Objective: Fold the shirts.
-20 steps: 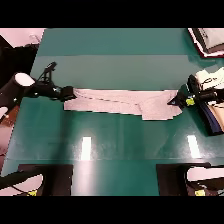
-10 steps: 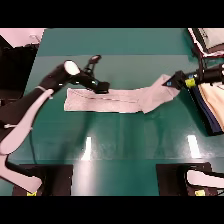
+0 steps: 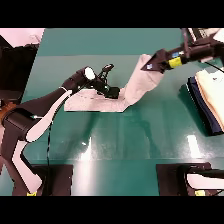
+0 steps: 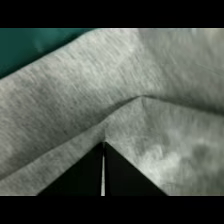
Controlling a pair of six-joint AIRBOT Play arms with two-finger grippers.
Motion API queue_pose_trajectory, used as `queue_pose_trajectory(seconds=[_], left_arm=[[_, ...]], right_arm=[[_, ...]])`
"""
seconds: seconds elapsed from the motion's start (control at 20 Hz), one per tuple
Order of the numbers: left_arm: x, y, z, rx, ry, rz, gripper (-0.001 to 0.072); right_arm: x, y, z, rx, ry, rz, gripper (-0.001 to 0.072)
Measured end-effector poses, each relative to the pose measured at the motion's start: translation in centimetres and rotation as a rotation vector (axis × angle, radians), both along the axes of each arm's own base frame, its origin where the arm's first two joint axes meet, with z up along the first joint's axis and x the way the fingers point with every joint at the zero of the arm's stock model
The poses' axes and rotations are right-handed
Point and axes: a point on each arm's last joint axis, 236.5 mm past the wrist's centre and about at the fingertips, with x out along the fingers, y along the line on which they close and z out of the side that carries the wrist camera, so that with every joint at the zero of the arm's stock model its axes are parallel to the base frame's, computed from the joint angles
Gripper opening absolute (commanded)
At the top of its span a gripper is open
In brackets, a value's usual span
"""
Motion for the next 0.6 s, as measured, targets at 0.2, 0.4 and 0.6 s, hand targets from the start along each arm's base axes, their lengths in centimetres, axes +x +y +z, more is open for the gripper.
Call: queue_pose_trajectory(seconds=[0.2, 0.4, 0.6], left_arm=[[0.0, 0.1, -0.3, 0.004, 0.003, -0.005, 0.0022], [0.6, 1.9, 0.3, 0.011, 0.01, 0.001, 0.0021], [2.7, 6.1, 3.2, 0.009, -0.029, 0.047, 0.0021]], right_arm=[[0.0, 4.3, 0.8, 0.008, -0.026, 0.095, 0.0013], [-0.2, 7.9, 1.0, 0.017, -0.048, 0.167, 0.0013], [-0.7, 10.3, 0.5, 0.025, -0.053, 0.205, 0.0013]])
